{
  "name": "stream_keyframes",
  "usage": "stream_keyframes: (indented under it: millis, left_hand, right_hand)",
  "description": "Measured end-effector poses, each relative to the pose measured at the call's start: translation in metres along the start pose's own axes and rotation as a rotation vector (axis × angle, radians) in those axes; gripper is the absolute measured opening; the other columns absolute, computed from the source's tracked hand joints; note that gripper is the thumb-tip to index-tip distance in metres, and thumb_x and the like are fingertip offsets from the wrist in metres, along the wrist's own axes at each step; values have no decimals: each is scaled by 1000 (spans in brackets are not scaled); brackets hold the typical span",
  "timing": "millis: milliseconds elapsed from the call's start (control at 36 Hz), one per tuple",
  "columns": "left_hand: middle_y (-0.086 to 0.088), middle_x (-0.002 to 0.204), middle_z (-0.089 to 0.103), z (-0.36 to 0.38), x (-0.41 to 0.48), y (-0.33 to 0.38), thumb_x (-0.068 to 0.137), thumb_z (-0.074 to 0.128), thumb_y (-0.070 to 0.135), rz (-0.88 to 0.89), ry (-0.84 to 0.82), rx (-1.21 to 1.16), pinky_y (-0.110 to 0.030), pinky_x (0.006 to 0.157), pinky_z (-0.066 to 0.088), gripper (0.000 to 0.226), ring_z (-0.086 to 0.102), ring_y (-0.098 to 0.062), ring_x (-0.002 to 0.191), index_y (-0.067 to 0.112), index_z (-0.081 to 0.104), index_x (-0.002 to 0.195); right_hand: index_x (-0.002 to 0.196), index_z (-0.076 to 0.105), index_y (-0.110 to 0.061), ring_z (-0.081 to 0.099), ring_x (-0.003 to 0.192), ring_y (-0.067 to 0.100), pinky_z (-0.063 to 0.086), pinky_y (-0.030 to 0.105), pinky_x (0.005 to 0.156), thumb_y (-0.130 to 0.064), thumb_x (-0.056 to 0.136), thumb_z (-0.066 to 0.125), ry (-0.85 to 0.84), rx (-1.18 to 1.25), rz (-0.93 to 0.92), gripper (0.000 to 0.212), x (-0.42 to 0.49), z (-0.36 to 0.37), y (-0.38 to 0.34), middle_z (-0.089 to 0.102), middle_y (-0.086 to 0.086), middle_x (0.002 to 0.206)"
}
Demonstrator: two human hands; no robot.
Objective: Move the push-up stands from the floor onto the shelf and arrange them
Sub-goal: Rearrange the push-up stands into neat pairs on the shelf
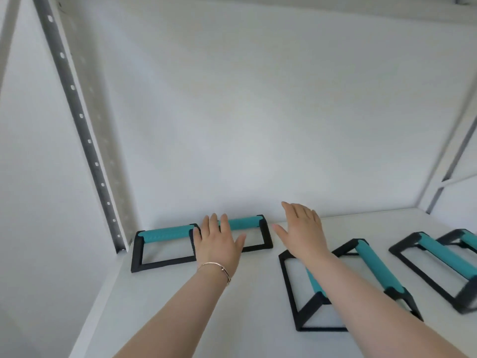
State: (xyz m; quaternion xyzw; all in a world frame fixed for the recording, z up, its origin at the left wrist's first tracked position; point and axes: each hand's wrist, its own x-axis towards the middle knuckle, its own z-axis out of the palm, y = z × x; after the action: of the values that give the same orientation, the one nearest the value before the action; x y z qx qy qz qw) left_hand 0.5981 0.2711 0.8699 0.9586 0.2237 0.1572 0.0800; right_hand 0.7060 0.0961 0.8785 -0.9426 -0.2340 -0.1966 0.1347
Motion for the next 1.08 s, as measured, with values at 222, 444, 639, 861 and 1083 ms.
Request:
stream_keyframes:
  millis: [222, 444, 639, 861, 1083]
  left_hand:
    - [-9, 135, 46, 5, -41, 112, 94, 31, 66, -58, -193, -192, -40, 99, 41, 71, 43, -29, 124, 12, 34, 140]
    - [-16, 127, 55, 26, -37, 188, 84, 52, 69, -352, -465, -432, -39, 90, 50, 86, 59, -32, 111, 1, 36, 134]
    - [-19, 107, 63, 51, -38, 209, 78, 71, 46, -443, -413, -510, -42, 82, 58, 73, 67, -34, 92, 0, 39, 125]
    - [-14, 111, 60, 50, -47, 209, 89, 63, 44, -396, -415, -415, -45, 84, 59, 56, 67, -32, 96, 9, 37, 123]
    - [-3, 98, 56, 16, -67, 160, 87, 63, 43, -198, -453, -254, -34, 63, 63, 51, 66, -21, 71, 27, 41, 131]
  right_hand:
    - [151, 28, -21, 34, 137, 29, 30, 46, 111, -57, 97, 37, -103, -158, 295, 66, -46, -42, 106, 37, 6, 152]
    - [135, 33, -14, 58, 101, 27, 46, 34, 68, -64, 92, 43, -350, -114, 391, 67, -63, -43, 161, 51, 7, 121]
    - [120, 41, -7, 58, 87, 28, 45, 32, 68, -55, 90, 53, -441, 328, 521, 58, -57, -29, 185, 56, 6, 101]
    - [115, 38, -8, 59, 84, 29, 43, 31, 60, -37, 89, 57, -478, 406, 491, 43, -55, -29, 190, 52, 6, 98]
    - [106, 54, -15, 71, 64, 30, 60, 43, 66, -26, 80, 60, -587, 471, 320, 30, -55, -38, 185, 64, 10, 94]
